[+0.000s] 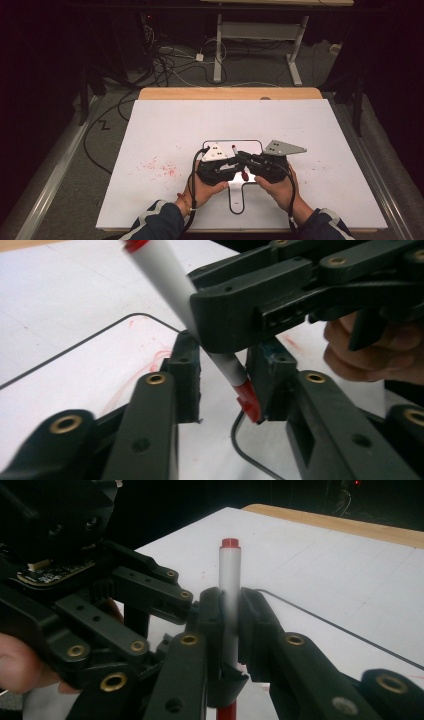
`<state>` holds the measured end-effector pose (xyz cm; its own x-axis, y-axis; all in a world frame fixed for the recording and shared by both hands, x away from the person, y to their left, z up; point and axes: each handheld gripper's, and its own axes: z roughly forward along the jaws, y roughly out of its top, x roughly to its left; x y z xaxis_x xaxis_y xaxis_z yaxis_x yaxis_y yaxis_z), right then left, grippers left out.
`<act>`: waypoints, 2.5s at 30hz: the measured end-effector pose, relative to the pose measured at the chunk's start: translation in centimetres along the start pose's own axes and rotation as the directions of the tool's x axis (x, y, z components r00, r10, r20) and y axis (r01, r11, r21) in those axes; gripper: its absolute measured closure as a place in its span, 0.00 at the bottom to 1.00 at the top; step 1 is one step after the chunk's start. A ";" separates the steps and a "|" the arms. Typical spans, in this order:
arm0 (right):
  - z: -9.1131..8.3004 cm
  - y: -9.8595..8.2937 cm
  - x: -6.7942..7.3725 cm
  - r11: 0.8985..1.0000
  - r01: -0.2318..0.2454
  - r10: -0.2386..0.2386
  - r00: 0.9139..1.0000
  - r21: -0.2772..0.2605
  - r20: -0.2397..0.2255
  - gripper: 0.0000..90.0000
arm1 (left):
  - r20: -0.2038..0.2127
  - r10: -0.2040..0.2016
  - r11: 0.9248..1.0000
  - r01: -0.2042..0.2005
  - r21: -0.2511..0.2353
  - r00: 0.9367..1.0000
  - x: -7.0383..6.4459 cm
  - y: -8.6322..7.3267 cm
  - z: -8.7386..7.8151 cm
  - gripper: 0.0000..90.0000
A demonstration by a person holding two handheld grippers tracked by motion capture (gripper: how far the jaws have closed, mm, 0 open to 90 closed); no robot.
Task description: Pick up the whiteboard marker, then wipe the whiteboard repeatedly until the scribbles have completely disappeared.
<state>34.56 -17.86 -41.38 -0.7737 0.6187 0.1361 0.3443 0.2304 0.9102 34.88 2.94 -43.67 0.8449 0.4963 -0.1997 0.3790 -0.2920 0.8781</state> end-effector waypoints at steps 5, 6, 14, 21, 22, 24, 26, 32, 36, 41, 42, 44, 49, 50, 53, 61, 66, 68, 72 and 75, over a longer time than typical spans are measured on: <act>-0.4 0.0 -0.2 1.000 -0.006 0.007 1.000 -0.013 0.023 0.90 | -0.016 0.038 0.999 -0.037 0.014 0.999 0.4 0.2 0.3 0.84; -0.4 0.1 -0.2 1.000 -0.005 0.005 1.000 -0.010 0.023 0.90 | -0.005 0.039 0.999 -0.039 0.011 0.999 0.6 0.3 0.4 0.85; -1.7 0.4 -0.6 0.999 -0.008 0.010 0.997 -0.038 0.071 0.68 | -0.063 0.159 0.987 -0.158 0.028 0.985 0.9 0.6 1.0 0.88; -4.7 0.0 -1.4 0.992 0.126 -0.123 0.966 0.001 0.228 0.54 | -0.058 0.204 0.978 -0.200 0.061 0.977 1.2 0.2 0.8 0.88; -4.7 0.0 -1.4 0.992 0.126 -0.123 0.966 0.001 0.228 0.54 | -0.058 0.204 0.978 -0.200 0.061 0.977 1.2 0.2 0.8 0.88; -6.0 -0.8 -1.7 0.978 0.207 -0.205 0.933 0.025 0.295 0.49 | -0.053 0.203 0.978 -0.200 0.060 0.978 1.4 0.1 0.7 0.87; -6.7 -1.4 -1.8 0.969 0.241 -0.242 0.913 0.045 0.328 0.47 | -0.085 0.236 0.970 -0.229 0.081 0.968 1.5 0.0 0.6 0.88; -8.9 -3.5 -2.4 0.970 0.229 -0.244 0.899 0.084 0.364 0.47 | -0.095 0.199 0.979 -0.195 0.050 0.975 2.1 -0.1 0.4 0.88; -9.8 -4.6 -2.5 0.974 0.205 -0.226 0.909 0.098 0.351 0.46 | -0.099 0.197 0.980 -0.193 0.051 0.975 2.5 -0.1 0.4 0.87; -10.2 -6.6 -2.8 0.973 0.172 -0.216 0.914 0.153 0.343 0.44 | -0.083 0.231 0.972 -0.225 0.070 0.969 2.9 0.0 1.0 0.88; -10.1 -6.7 -2.8 0.973 0.169 -0.215 0.916 0.159 0.340 0.44 | -0.081 0.239 0.970 -0.234 0.071 0.968 3.0 0.1 1.1 0.88; -9.8 -6.7 -2.9 0.971 0.173 -0.221 0.916 0.166 0.336 0.44 | -0.075 0.240 0.970 -0.235 0.070 0.968 3.3 0.4 1.4 0.88; -9.4 -7.2 -2.9 0.970 0.160 -0.213 0.925 0.185 0.314 0.43 | -0.061 0.242 0.970 -0.239 0.054 0.968 4.3 1.6 2.6 0.88; -9.3 -7.2 -2.9 0.968 0.162 -0.216 0.924 0.190 0.314 0.43 | -0.055 0.249 0.968 -0.246 0.055 0.967 4.3 2.0 3.0 0.88; -9.4 -7.1 -3.0 0.966 0.172 -0.226 0.922 0.191 0.314 0.43 | -0.031 0.255 0.967 -0.253 0.041 0.967 4.2 3.1 4.3 0.88; -9.2 -7.1 -3.5 0.967 0.159 -0.216 0.926 0.199 0.309 0.43 | 0.023 0.247 0.967 -0.248 0.057 0.969 3.9 4.6 8.5 0.88; -9.0 -7.3 -3.2 0.960 0.179 -0.238 0.926 0.214 0.294 0.42 | 0.026 0.236 0.968 -0.238 0.085 0.971 3.8 4.4 9.8 0.88; -9.1 -7.4 -3.1 0.954 0.196 -0.258 0.922 0.226 0.289 0.42 | 0.015 0.242 0.965 -0.242 0.097 0.970 3.6 4.2 10.3 0.88; -9.4 -7.3 -2.9 0.954 0.202 -0.263 0.918 0.222 0.296 0.42 | 0.021 0.229 0.969 -0.230 0.093 0.973 3.7 4.1 10.5 0.88; -9.4 -7.2 -2.8 0.953 0.208 -0.269 0.916 0.222 0.298 0.42 | 0.028 0.225 0.967 -0.227 0.113 0.974 3.8 4.0 10.1 0.88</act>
<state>29.23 -28.33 -44.65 -0.6429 0.7285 -0.2367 0.2853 0.5145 0.8086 43.39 -4.58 -45.25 0.9189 0.3944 -0.0088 0.2173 -0.4875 0.8457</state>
